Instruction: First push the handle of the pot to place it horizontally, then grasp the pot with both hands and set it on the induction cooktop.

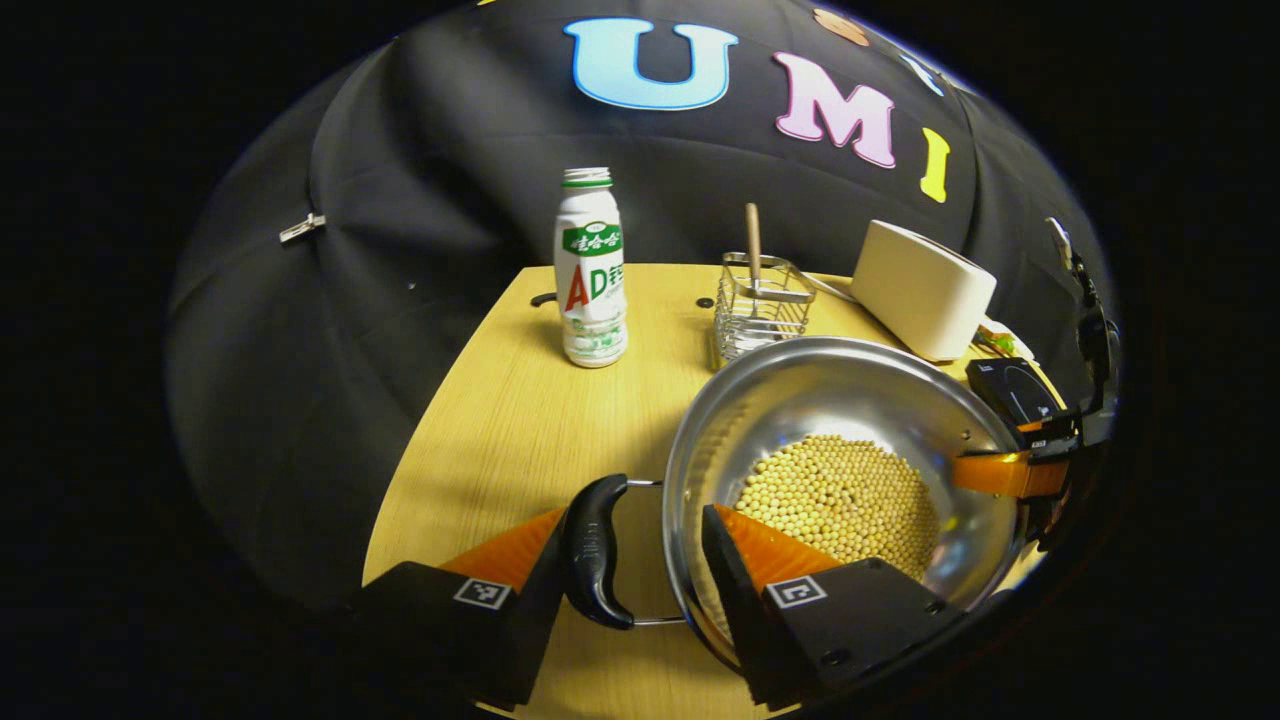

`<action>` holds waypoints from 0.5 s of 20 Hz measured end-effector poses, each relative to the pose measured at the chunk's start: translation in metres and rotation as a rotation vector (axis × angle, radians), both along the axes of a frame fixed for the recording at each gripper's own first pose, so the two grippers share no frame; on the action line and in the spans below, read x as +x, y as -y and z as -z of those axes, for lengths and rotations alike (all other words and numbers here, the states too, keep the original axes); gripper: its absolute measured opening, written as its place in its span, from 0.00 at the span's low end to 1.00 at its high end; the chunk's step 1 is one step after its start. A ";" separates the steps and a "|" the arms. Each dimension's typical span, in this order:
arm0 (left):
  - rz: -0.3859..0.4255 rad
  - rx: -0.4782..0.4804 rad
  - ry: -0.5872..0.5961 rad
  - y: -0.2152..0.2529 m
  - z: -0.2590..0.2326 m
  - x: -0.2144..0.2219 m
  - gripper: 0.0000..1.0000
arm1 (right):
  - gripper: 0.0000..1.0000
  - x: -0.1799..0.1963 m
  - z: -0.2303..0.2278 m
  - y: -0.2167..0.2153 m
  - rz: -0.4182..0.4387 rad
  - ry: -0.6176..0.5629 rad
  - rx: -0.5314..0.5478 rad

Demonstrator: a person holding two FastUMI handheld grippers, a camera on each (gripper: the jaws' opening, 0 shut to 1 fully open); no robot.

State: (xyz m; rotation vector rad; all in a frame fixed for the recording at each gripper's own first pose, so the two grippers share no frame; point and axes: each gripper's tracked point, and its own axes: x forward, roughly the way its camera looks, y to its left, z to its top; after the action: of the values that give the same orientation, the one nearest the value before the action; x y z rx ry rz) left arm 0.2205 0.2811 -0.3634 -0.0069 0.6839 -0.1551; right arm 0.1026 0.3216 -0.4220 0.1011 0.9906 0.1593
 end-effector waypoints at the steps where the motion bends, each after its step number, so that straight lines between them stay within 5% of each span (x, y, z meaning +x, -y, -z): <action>1: 0.005 -0.004 -0.009 0.001 0.001 -0.004 0.71 | 0.79 0.001 0.000 0.001 0.015 -0.008 -0.003; 10: -0.018 0.018 -0.017 0.001 -0.001 -0.005 0.62 | 0.61 0.005 -0.004 0.002 0.044 -0.026 0.001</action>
State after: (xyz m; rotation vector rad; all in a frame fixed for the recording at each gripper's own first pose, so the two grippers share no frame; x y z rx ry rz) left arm 0.2153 0.2799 -0.3626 0.0025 0.7015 -0.1317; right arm 0.1081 0.3200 -0.4184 0.1264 1.0133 0.1181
